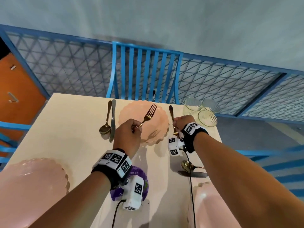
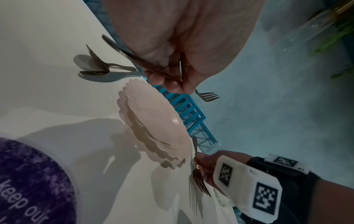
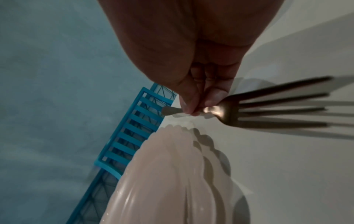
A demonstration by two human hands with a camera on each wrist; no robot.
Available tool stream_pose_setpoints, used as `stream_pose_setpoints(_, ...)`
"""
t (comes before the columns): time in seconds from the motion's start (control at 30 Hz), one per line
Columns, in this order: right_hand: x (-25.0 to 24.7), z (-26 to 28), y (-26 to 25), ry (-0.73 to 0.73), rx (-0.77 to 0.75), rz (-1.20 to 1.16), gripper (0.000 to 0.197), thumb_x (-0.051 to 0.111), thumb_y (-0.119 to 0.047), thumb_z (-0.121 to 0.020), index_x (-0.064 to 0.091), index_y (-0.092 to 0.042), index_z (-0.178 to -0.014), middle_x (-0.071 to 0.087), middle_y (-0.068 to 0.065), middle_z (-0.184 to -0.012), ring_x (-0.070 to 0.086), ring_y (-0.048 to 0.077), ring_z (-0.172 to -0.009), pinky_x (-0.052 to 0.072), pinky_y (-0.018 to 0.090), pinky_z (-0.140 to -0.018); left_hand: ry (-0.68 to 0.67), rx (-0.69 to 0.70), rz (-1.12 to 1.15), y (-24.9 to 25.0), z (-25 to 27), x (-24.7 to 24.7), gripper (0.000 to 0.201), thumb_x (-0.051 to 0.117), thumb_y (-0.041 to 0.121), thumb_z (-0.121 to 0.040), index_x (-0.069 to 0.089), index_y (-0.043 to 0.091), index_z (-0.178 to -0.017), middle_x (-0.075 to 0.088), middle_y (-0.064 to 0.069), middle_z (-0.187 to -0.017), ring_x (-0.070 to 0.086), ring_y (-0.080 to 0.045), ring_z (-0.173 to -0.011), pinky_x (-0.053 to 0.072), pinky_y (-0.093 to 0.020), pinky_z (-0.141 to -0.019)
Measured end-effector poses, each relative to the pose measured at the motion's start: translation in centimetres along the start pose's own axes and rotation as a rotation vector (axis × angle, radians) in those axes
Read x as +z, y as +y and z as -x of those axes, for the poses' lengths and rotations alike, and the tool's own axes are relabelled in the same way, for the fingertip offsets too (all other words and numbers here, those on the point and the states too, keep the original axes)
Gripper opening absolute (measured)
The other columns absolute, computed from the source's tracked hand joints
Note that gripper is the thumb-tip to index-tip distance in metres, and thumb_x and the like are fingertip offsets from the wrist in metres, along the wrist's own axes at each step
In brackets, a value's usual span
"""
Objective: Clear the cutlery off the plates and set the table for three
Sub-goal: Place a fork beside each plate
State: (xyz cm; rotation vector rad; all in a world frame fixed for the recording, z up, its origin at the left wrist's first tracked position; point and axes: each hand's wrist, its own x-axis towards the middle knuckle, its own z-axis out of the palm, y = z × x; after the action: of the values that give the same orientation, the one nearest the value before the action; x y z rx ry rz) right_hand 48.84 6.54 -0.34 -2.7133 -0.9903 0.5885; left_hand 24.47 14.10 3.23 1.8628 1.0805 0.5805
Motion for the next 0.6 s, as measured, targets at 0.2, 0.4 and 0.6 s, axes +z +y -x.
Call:
stream_pose_setpoints(0.2,1.9,-0.8,0.4,0.004,0.063,-0.068,0.038,0.053,-0.035,-0.098,0.060,-0.026,-0.134,0.061,-0.011,-0.136,0.059,0.017,-0.124,0.052,0.032,-0.099,-0.009,-0.013,0.010,-1.5,0.3,0.2,0.009,0.064,0.011,-0.094,0.068,0.018,-0.098,0.072,0.002,-0.092,0.065,-0.015,-0.086,0.040,-0.009,-0.066)
stream_pose_setpoints(0.4,2.5,-3.6,1.2,0.098,0.229,-0.203,0.032,0.065,-0.018,-0.088,0.072,-0.011,-0.119,0.072,0.008,-0.118,0.069,0.020,-0.108,0.057,0.027,-0.087,0.000,0.032,0.027,-2.2,0.9,0.1,0.012,0.065,0.010,-0.093,0.066,0.022,-0.092,0.071,0.004,-0.087,0.065,-0.010,-0.080,0.043,-0.010,-0.065)
stream_pose_setpoints(0.6,2.8,-3.5,1.1,0.131,0.299,-0.387,0.032,0.066,-0.022,-0.086,0.074,-0.012,-0.115,0.072,0.009,-0.115,0.068,0.025,-0.107,0.057,0.031,-0.090,0.010,0.052,0.052,-2.8,1.4,-0.6,0.009,0.066,0.009,-0.093,0.069,0.018,-0.093,0.071,0.004,-0.084,0.063,-0.002,-0.079,0.043,-0.002,-0.061)
